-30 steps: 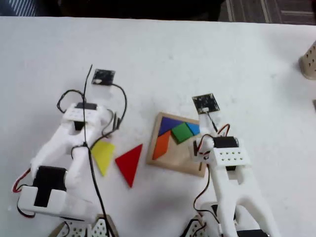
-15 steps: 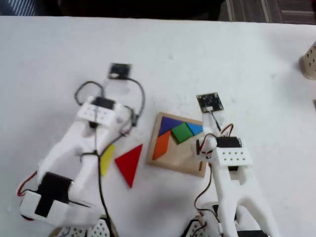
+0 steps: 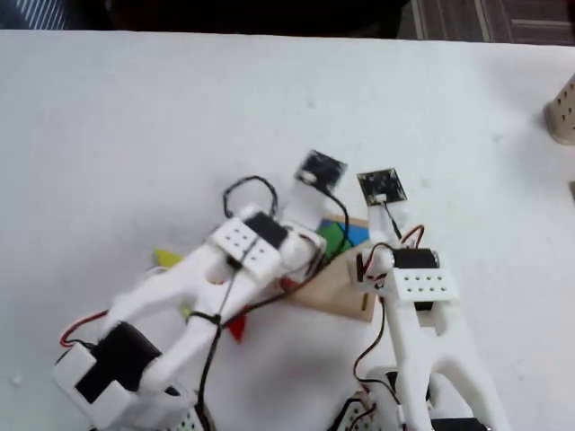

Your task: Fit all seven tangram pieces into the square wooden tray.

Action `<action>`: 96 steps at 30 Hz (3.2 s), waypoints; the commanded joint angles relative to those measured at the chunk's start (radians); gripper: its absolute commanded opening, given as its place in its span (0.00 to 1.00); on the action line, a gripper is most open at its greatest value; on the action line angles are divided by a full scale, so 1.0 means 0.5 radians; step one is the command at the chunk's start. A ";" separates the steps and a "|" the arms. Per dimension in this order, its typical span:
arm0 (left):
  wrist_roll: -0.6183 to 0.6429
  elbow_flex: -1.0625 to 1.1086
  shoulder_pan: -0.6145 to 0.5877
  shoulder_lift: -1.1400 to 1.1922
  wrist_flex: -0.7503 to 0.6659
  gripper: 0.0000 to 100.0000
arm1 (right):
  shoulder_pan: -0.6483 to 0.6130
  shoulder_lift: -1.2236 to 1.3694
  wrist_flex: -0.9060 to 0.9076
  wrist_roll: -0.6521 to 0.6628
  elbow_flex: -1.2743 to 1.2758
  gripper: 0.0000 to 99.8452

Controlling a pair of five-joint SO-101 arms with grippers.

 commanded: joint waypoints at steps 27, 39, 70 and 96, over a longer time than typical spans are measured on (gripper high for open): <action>-1.488 0.034 0.394 -0.106 0.018 0.26 | 0.048 -0.048 -0.057 -0.015 -0.009 0.02; -1.430 0.034 0.394 -0.219 0.218 0.30 | 0.054 -0.048 -0.060 -0.015 -0.009 0.02; 0.273 0.037 0.465 0.060 -0.592 0.02 | 0.649 -0.063 -0.060 -0.221 -0.184 0.02; 0.436 -0.565 0.446 0.735 -0.196 0.02 | 1.091 -0.051 -0.084 -0.924 -0.328 0.08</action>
